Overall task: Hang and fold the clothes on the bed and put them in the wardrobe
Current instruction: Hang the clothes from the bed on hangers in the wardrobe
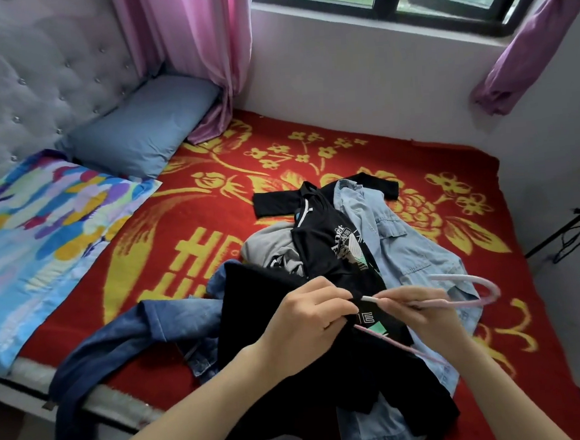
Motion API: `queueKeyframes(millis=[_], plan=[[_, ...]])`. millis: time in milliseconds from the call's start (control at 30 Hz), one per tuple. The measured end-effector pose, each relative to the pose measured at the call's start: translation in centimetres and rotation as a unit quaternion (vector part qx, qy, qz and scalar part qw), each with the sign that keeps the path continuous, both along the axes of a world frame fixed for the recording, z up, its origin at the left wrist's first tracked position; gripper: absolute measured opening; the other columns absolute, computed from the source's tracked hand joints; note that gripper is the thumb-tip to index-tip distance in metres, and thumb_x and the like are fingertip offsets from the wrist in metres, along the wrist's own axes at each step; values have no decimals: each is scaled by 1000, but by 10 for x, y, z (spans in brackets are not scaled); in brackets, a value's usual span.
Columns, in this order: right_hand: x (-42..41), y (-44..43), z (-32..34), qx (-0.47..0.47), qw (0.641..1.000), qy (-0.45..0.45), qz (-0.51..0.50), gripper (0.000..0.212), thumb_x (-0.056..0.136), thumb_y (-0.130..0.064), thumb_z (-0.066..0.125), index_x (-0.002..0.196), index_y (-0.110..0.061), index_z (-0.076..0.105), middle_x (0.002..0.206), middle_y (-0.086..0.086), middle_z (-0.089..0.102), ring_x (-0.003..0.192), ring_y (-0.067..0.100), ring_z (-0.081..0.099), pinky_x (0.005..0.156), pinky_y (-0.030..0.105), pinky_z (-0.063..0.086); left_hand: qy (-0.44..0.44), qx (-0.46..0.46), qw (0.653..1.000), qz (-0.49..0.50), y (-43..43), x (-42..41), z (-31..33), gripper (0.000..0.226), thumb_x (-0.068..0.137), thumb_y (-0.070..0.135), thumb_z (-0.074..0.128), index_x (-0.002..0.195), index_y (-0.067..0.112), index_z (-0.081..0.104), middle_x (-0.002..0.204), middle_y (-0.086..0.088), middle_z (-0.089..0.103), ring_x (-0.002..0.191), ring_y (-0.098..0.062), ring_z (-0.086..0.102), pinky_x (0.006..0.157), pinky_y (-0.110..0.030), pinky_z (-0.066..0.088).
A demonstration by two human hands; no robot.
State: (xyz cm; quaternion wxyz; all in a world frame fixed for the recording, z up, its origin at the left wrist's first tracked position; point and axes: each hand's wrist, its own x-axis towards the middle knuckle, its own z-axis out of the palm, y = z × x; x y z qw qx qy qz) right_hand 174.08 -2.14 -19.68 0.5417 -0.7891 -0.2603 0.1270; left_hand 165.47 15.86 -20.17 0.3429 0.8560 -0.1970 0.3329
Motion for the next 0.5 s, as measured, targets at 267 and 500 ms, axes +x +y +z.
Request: queueKeyframes(millis=[267,500], plan=[[2,-41,-29,126,974,161,-95,34,76,16,55,63,-7,76,37,-3,34,34,5,23,39,15,13,101,-3,983,155,81,18,25,27,89,30,54,110,19,67,111,9,63,112,-12,50,94,-28,36],[16,-49,-22,128,965,210,-95,18,67,-2,57,64,0,74,37,-3,27,35,5,19,41,16,11,610,-232,754,-81,114,78,5,35,99,24,37,125,13,58,126,-3,62,115,-15,58,100,-28,40]])
